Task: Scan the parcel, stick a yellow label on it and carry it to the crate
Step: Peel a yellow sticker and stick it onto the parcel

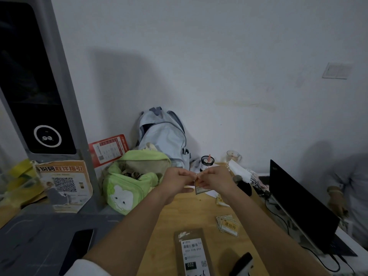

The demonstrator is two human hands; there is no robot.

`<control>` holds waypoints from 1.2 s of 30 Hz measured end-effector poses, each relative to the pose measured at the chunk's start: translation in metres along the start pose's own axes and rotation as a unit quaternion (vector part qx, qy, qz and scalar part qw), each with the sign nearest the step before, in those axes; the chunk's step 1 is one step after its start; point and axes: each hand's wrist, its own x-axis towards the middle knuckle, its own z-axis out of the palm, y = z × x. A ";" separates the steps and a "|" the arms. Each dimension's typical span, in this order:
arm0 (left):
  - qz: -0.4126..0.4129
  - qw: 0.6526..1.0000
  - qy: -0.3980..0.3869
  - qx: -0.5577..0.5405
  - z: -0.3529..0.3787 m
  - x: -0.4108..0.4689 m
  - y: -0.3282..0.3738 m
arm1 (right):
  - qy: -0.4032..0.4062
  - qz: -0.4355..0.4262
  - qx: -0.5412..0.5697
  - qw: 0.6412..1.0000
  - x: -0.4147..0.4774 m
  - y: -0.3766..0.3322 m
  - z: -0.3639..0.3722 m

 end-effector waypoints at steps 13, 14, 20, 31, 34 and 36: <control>-0.013 0.999 -0.010 0.027 -0.002 0.005 -0.002 | 0.010 0.024 -0.015 1.000 0.003 -0.002 0.003; -0.019 0.999 -0.009 0.024 -0.003 0.004 -0.002 | 0.002 0.020 -0.018 1.000 0.003 -0.001 0.004; -0.052 0.999 -0.005 -0.013 -0.004 0.006 -0.001 | -0.047 -0.005 -0.049 0.998 0.005 0.003 0.009; 0.049 0.993 0.064 0.081 0.006 0.016 -0.008 | -0.033 -0.002 0.000 0.999 0.017 0.004 0.012; 0.085 0.988 0.047 0.118 0.006 0.016 -0.005 | -0.014 -0.015 -0.004 1.000 0.017 0.004 0.013; 0.076 0.989 0.048 0.115 0.005 0.018 -0.004 | -0.002 -0.024 0.003 1.000 0.017 0.004 0.013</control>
